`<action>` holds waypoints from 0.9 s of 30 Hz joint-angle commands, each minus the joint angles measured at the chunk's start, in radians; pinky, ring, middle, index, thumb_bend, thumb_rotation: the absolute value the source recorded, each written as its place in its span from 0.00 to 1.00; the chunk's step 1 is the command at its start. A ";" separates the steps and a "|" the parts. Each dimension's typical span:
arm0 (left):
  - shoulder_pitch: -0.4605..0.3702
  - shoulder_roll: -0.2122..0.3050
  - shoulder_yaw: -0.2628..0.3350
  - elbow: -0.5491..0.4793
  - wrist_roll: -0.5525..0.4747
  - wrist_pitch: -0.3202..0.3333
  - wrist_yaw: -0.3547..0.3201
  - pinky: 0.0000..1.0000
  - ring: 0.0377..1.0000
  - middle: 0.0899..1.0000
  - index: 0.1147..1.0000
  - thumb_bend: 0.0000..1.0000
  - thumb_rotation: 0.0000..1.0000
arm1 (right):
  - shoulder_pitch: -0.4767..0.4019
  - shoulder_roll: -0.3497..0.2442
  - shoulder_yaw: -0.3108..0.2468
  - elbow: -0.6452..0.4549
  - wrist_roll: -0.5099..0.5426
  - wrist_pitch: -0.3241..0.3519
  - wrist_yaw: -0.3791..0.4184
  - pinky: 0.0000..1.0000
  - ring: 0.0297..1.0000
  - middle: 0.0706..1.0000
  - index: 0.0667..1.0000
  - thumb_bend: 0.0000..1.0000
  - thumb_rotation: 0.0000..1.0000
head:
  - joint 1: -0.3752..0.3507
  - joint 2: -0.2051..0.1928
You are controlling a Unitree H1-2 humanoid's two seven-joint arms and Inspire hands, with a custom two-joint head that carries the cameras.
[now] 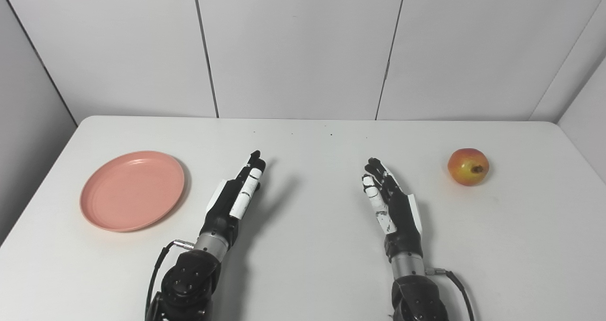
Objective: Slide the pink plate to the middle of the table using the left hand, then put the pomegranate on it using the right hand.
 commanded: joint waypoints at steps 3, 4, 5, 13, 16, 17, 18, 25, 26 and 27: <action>-0.028 0.000 -0.012 -0.009 -0.003 -0.008 -0.009 0.95 0.99 1.00 1.00 0.49 1.00 | -0.020 -0.005 0.003 -0.029 -0.003 -0.008 0.007 0.83 0.85 0.86 0.86 0.55 0.83 | 0.001 -0.002; -0.027 0.000 -0.012 -0.009 -0.002 -0.009 -0.008 0.95 0.99 1.00 1.00 0.49 1.00 | -0.019 -0.005 0.003 -0.029 -0.003 -0.008 0.007 0.83 0.85 0.86 0.86 0.55 0.83 | 0.001 -0.004; -0.026 -0.001 -0.012 -0.009 -0.002 -0.009 -0.008 0.95 0.99 1.00 1.00 0.49 1.00 | -0.018 -0.004 0.002 -0.028 -0.001 -0.008 0.006 0.83 0.85 0.86 0.86 0.55 0.83 | 0.000 -0.007; -0.022 0.004 -0.018 -0.009 0.005 -0.016 -0.007 0.95 0.99 1.00 1.00 0.49 1.00 | -0.015 0.000 0.004 -0.029 -0.005 -0.007 0.002 0.83 0.84 0.86 0.85 0.57 0.83 | 0.000 -0.013; -0.022 0.006 -0.021 -0.011 0.009 -0.014 -0.006 0.95 0.99 1.00 1.00 0.49 1.00 | -0.014 -0.002 0.007 -0.031 -0.013 -0.005 0.002 0.83 0.84 0.86 0.85 0.55 0.84 | 0.000 -0.013; -0.022 0.006 -0.022 -0.010 0.009 -0.015 -0.006 0.95 0.99 1.00 1.00 0.48 1.00 | -0.014 -0.003 0.008 -0.033 -0.014 -0.002 0.004 0.83 0.84 0.86 0.86 0.55 0.84 | 0.000 -0.013; -0.023 0.007 -0.022 -0.008 0.009 -0.017 -0.006 0.95 0.99 1.00 1.00 0.48 1.00 | -0.014 -0.003 0.008 -0.035 -0.014 0.000 0.004 0.83 0.84 0.86 0.86 0.55 0.85 | 0.000 -0.013; -0.024 0.008 -0.023 0.000 0.005 -0.025 -0.004 0.95 0.99 1.00 1.00 0.49 1.00 | -0.015 0.001 0.004 -0.032 -0.011 -0.005 0.002 0.83 0.84 0.86 0.85 0.55 0.83 | 0.003 -0.015; -0.025 0.008 -0.024 0.001 0.006 -0.026 -0.003 0.95 0.99 1.00 1.00 0.49 1.00 | -0.015 0.001 0.004 -0.032 -0.010 -0.008 0.003 0.83 0.84 0.86 0.85 0.55 0.83 | 0.003 -0.015; -0.025 0.009 -0.025 0.001 0.008 -0.028 -0.002 0.95 0.99 1.00 1.00 0.49 1.00 | -0.015 0.000 0.003 -0.030 -0.006 -0.011 0.005 0.84 0.84 0.86 0.85 0.54 0.83 | 0.011 -0.016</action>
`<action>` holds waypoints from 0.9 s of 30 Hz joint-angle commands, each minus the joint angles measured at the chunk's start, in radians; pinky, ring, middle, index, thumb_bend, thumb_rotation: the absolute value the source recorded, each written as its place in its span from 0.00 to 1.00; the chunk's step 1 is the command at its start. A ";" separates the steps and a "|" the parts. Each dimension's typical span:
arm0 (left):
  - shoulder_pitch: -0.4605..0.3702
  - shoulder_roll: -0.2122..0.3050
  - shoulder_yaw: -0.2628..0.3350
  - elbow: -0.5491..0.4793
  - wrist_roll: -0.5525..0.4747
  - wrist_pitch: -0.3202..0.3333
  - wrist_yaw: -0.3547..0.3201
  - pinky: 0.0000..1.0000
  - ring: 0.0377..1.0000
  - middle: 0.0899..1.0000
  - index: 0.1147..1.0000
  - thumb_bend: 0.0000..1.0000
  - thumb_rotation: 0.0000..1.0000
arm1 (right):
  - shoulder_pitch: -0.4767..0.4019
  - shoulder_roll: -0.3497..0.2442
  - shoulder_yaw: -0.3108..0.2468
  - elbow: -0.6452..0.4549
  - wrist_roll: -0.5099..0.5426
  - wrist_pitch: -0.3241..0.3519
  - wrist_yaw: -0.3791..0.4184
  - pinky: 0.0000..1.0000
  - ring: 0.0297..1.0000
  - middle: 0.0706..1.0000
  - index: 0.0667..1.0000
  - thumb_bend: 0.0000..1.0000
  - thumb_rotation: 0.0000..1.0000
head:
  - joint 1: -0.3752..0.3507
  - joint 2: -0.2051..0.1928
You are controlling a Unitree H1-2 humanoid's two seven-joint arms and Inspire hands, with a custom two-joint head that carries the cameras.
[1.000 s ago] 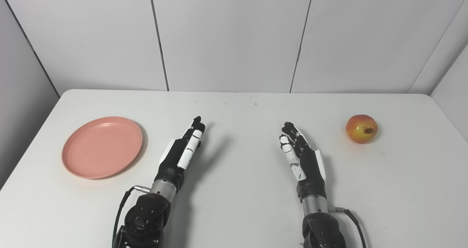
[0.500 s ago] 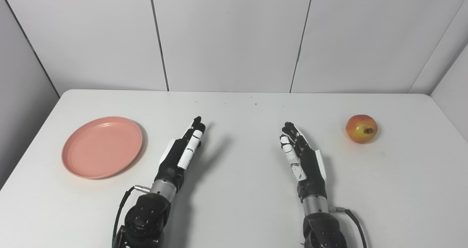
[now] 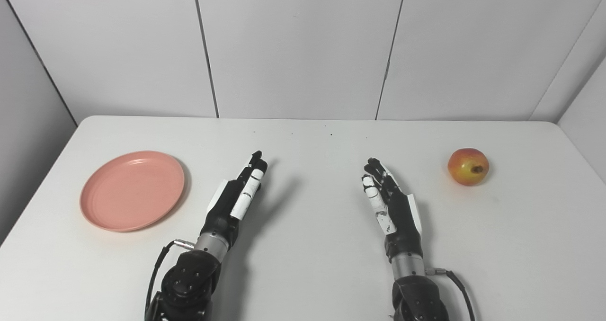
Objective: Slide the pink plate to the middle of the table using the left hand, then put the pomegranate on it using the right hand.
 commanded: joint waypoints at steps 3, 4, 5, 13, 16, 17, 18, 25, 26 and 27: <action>-0.022 -0.005 -0.013 -0.002 0.009 -0.017 0.003 0.95 0.99 1.00 1.00 0.50 1.00 | -0.014 0.000 -0.002 -0.026 0.011 -0.015 0.007 0.85 0.85 0.86 0.86 0.55 0.84 | 0.061 -0.011; -0.021 -0.008 -0.015 -0.005 0.013 -0.012 0.006 0.95 0.99 1.00 1.00 0.50 1.00 | -0.013 -0.001 -0.004 -0.026 0.014 -0.016 0.008 0.85 0.85 0.86 0.86 0.56 0.83 | 0.061 -0.011; -0.021 -0.013 -0.019 -0.005 0.020 -0.007 0.012 0.95 0.99 1.00 1.00 0.50 1.00 | -0.012 -0.005 -0.006 -0.025 0.016 -0.019 0.008 0.85 0.85 0.86 0.86 0.56 0.82 | 0.104 -0.021; -0.026 -0.058 -0.037 0.067 0.041 -0.107 0.055 0.94 0.99 1.00 1.00 0.48 1.00 | -0.005 -0.048 -0.025 0.010 0.055 -0.075 0.025 0.84 0.84 0.85 0.86 0.54 0.81 | 0.249 -0.069; -0.029 -0.070 -0.041 0.102 0.043 -0.156 0.062 0.93 0.99 1.00 1.00 0.49 1.00 | -0.005 -0.058 -0.035 0.023 0.084 -0.084 0.037 0.85 0.84 0.85 0.86 0.55 0.79 | 0.300 -0.088; -0.030 -0.074 -0.041 0.110 0.040 -0.167 0.063 0.94 0.99 1.00 1.00 0.48 1.00 | -0.005 -0.060 -0.037 0.026 0.090 -0.088 0.040 0.85 0.83 0.84 0.86 0.56 0.79 | 0.304 -0.089; -0.032 -0.079 -0.041 0.123 0.036 -0.181 0.064 0.95 0.99 1.00 1.00 0.48 1.00 | -0.006 -0.064 -0.040 0.030 0.099 -0.094 0.046 0.85 0.83 0.84 0.86 0.55 0.78 | 0.327 -0.100; -0.037 -0.096 -0.048 0.161 0.047 -0.213 0.075 0.97 1.00 1.00 1.00 0.48 1.00 | -0.010 -0.085 -0.049 0.064 0.142 -0.143 0.076 0.86 0.83 0.85 0.87 0.52 0.76 | 0.382 -0.130; -0.037 -0.098 -0.050 0.167 0.050 -0.219 0.079 0.97 1.00 1.00 1.00 0.48 1.00 | -0.010 -0.089 -0.051 0.071 0.143 -0.149 0.077 0.87 0.83 0.85 0.87 0.52 0.76 | 0.393 -0.137; -0.038 -0.101 -0.051 0.174 0.051 -0.225 0.082 0.97 1.00 1.00 1.00 0.49 1.00 | -0.011 -0.092 -0.052 0.078 0.144 -0.154 0.078 0.86 0.83 0.85 0.87 0.52 0.75 | 0.401 -0.143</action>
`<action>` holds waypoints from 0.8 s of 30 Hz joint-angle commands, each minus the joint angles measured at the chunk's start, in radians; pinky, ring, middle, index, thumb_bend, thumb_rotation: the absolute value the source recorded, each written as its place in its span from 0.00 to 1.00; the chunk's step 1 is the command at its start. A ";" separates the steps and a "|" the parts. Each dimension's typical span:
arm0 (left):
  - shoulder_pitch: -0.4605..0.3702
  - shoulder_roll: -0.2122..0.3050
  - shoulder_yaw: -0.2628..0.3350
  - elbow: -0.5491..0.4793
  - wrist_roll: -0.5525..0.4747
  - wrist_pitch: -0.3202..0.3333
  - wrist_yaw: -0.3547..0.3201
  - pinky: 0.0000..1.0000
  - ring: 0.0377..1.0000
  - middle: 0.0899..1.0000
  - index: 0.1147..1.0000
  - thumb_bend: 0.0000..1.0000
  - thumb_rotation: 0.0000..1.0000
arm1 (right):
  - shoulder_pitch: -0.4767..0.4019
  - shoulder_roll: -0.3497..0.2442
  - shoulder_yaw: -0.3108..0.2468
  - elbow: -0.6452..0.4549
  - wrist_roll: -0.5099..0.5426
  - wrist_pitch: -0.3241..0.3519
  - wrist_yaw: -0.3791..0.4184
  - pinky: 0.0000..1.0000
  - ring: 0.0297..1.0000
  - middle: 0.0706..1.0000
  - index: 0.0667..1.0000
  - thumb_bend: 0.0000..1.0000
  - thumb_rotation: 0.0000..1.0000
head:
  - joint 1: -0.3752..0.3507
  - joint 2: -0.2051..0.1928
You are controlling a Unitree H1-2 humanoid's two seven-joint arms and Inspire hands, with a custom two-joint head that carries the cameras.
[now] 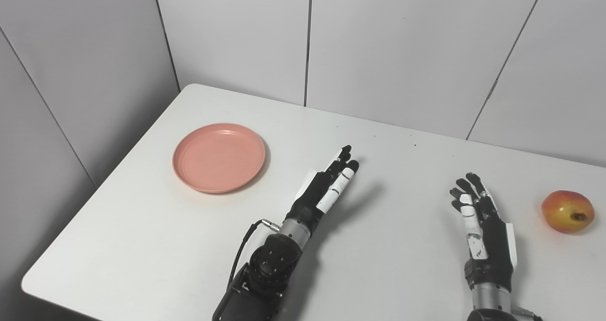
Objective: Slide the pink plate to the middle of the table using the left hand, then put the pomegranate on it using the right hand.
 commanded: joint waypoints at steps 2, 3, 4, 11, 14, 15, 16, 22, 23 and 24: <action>-0.031 -0.031 -0.022 0.026 0.010 -0.024 0.001 0.97 1.00 1.00 1.00 0.49 1.00 | 0.014 -0.020 -0.016 0.044 0.012 -0.074 0.015 0.86 0.83 0.85 0.87 0.53 0.74 | 0.012 -0.005; -0.032 -0.033 -0.023 0.033 0.012 -0.032 0.004 0.97 1.00 1.00 1.00 0.49 1.00 | 0.014 -0.020 -0.019 0.050 0.020 -0.079 0.019 0.86 0.83 0.85 0.87 0.53 0.73 | 0.013 -0.006; -0.033 -0.035 -0.023 0.040 0.014 -0.040 0.008 0.97 1.00 1.00 1.00 0.49 1.00 | 0.013 -0.022 -0.021 0.056 0.025 -0.084 0.022 0.87 0.83 0.85 0.87 0.54 0.72 | 0.026 -0.014; -0.036 -0.049 -0.024 0.077 0.027 -0.080 0.032 0.96 0.99 1.00 1.00 0.51 1.00 | 0.011 -0.031 -0.029 0.088 0.030 -0.114 0.024 0.87 0.83 0.85 0.87 0.56 0.73 | 0.073 -0.043; -0.043 -0.057 -0.021 0.098 0.028 -0.103 0.045 0.97 0.99 1.00 1.00 0.50 1.00 | 0.008 -0.031 -0.033 0.094 0.031 -0.122 0.018 0.87 0.83 0.85 0.87 0.54 0.71 | 0.096 -0.055; -0.047 -0.059 -0.020 0.107 0.030 -0.113 0.050 0.97 0.99 1.00 1.00 0.50 1.00 | 0.008 -0.032 -0.035 0.092 0.036 -0.113 0.021 0.87 0.83 0.85 0.87 0.53 0.71 | 0.098 -0.059; -0.049 -0.061 -0.019 0.113 0.030 -0.120 0.053 0.97 0.99 1.00 1.00 0.50 1.00 | 0.008 -0.035 -0.033 0.088 0.035 -0.105 0.024 0.88 0.84 0.85 0.87 0.53 0.71 | 0.098 -0.059; -0.055 -0.069 -0.007 0.140 0.022 -0.211 0.076 0.97 0.99 1.00 1.00 0.49 1.00 | 0.006 -0.042 -0.029 0.080 0.030 -0.096 0.027 0.89 0.85 0.86 0.89 0.53 0.74 | 0.093 -0.063; -0.056 -0.071 -0.003 0.142 0.023 -0.229 0.084 0.96 0.98 1.00 1.00 0.49 1.00 | 0.007 -0.041 -0.031 0.079 0.029 -0.094 0.023 0.89 0.85 0.86 0.89 0.53 0.74 | 0.095 -0.065; -0.057 -0.072 -0.001 0.145 0.025 -0.241 0.089 0.96 0.98 0.99 1.00 0.49 1.00 | 0.007 -0.040 -0.032 0.079 0.028 -0.093 0.020 0.88 0.84 0.86 0.88 0.53 0.72 | 0.095 -0.065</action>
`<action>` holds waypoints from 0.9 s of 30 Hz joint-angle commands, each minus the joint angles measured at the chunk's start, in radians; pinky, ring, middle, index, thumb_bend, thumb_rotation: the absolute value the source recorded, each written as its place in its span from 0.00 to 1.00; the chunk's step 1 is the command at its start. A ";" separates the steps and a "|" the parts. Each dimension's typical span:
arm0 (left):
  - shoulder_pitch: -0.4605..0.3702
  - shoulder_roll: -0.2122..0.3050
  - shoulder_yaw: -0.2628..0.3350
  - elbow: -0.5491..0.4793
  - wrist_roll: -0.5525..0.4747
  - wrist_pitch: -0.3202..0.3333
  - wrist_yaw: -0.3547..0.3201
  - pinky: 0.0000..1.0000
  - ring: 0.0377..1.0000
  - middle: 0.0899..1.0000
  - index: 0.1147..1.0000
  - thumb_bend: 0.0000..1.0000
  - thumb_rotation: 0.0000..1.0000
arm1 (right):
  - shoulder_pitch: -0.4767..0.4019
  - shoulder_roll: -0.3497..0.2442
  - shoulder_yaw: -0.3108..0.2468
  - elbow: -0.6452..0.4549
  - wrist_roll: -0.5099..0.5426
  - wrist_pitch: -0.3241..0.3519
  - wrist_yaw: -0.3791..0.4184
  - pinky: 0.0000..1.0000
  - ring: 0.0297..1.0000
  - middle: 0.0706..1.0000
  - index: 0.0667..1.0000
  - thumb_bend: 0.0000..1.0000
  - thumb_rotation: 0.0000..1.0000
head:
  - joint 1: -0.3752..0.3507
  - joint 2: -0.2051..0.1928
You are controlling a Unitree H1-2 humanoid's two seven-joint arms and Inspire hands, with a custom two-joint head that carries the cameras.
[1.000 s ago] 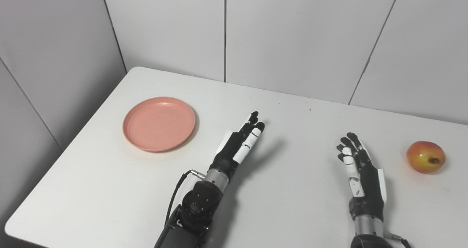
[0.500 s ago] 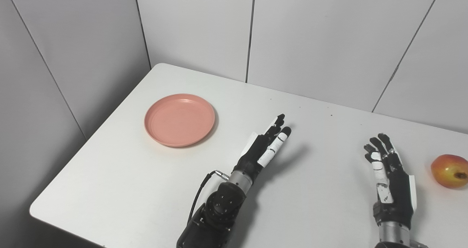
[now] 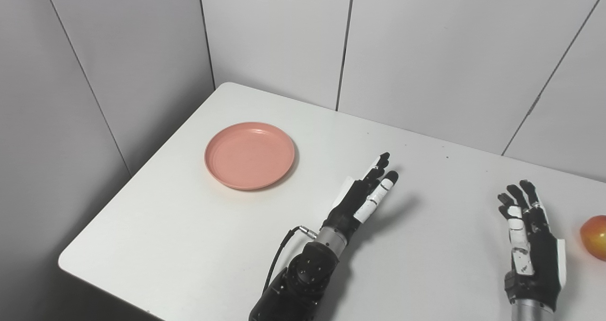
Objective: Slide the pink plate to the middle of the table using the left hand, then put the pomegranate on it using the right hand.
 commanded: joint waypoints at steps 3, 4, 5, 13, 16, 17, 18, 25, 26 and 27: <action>-0.035 -0.022 -0.001 -0.008 0.011 -0.067 0.024 0.96 0.97 0.99 0.98 0.49 1.00 | 0.031 -0.019 -0.010 0.032 0.002 -0.023 0.015 0.88 0.85 0.87 0.89 0.52 0.72 | 0.003 -0.001; -0.035 -0.021 0.000 -0.011 0.013 -0.068 0.026 0.96 0.97 0.99 0.98 0.49 1.00 | 0.031 -0.019 -0.010 0.031 0.002 -0.022 0.015 0.88 0.85 0.86 0.89 0.52 0.73 | 0.003 -0.001; -0.034 -0.020 0.002 -0.015 0.015 -0.072 0.030 0.96 0.97 0.99 0.98 0.49 1.00 | 0.030 -0.016 -0.011 0.030 0.001 -0.020 0.011 0.88 0.85 0.86 0.89 0.52 0.73 | 0.003 -0.001; -0.027 0.002 0.011 -0.049 0.099 -0.086 0.090 0.92 0.94 0.95 0.95 0.54 1.00 | 0.027 -0.013 -0.007 0.032 -0.004 -0.019 0.010 0.88 0.85 0.86 0.89 0.51 0.73 | 0.003 -0.006; -0.028 0.008 0.022 -0.060 0.115 -0.088 0.108 0.90 0.93 0.94 0.94 0.53 1.00 | 0.028 -0.007 -0.004 0.032 -0.014 -0.023 0.002 0.88 0.85 0.87 0.89 0.51 0.73 | 0.000 -0.007; -0.028 0.010 0.025 -0.063 0.122 -0.088 0.113 0.92 0.93 0.94 0.93 0.53 1.00 | 0.029 -0.005 -0.004 0.032 -0.016 -0.022 0.000 0.88 0.85 0.86 0.89 0.51 0.73 | 0.000 -0.007; -0.028 0.012 0.029 -0.066 0.133 -0.083 0.121 0.93 0.92 0.93 0.93 0.53 1.00 | 0.030 -0.002 -0.003 0.032 -0.020 -0.022 -0.003 0.88 0.85 0.86 0.89 0.51 0.73 | -0.004 -0.012; -0.040 0.032 0.068 -0.078 0.050 -0.106 0.086 0.91 0.94 0.95 0.95 0.48 1.00 | 0.031 0.008 -0.001 0.035 -0.024 -0.032 -0.002 0.88 0.84 0.86 0.88 0.50 0.73 | -0.018 -0.014; -0.042 0.035 0.072 -0.081 0.044 -0.107 0.087 0.91 0.94 0.96 0.96 0.48 1.00 | 0.033 0.010 -0.001 0.034 -0.030 -0.030 -0.007 0.88 0.84 0.86 0.88 0.50 0.74 | -0.019 -0.014; -0.044 0.038 0.076 -0.084 0.041 -0.106 0.089 0.91 0.95 0.96 0.96 0.49 1.00 | 0.034 0.014 -0.002 0.032 -0.033 -0.027 -0.012 0.87 0.84 0.85 0.88 0.51 0.74 | -0.019 -0.014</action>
